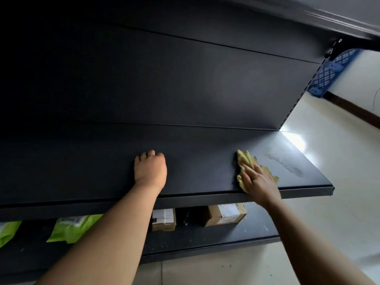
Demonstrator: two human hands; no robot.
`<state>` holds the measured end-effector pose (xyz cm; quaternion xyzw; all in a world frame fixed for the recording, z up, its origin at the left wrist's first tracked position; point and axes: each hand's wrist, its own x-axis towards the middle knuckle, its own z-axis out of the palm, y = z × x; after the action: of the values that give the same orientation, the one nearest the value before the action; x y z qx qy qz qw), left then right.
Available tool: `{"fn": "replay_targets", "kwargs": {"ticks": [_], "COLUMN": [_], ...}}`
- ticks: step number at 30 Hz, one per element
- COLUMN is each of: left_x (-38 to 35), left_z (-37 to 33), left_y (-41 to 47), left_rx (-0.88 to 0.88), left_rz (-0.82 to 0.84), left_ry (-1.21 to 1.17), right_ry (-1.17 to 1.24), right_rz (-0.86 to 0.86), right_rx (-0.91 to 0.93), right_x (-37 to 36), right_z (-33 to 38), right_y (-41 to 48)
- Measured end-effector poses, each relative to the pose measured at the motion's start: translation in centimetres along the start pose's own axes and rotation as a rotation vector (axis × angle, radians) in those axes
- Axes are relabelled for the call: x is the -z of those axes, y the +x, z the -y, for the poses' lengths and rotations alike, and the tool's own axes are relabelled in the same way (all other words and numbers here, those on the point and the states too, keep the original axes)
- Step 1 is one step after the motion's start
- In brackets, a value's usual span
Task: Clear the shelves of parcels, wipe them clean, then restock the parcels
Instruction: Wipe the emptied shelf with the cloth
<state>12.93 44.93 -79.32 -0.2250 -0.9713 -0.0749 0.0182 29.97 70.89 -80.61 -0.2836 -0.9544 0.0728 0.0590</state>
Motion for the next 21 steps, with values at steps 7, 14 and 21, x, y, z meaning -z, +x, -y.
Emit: {"fn": "replay_targets", "kwargs": {"ticks": [7,14,21], "left_x": [-2.0,-4.0,-5.3], "left_z": [-8.2,-13.4,-13.6], "left_y": [1.0,4.1,5.0], "left_rx": [-0.082,-0.042,-0.073], "left_rz": [0.006,0.020,-0.033], "left_ry": [-0.127,-0.198,-0.195], "right_ry": [-0.059,0.035,-0.087], "right_rz": [0.045,0.089,0.107], "right_rx": [0.258,0.334,0.083], "right_x": [-0.9,-0.8,-0.6], "right_z": [2.2,-0.4,-3.9], "right_y": [3.9,9.9,13.5]}}
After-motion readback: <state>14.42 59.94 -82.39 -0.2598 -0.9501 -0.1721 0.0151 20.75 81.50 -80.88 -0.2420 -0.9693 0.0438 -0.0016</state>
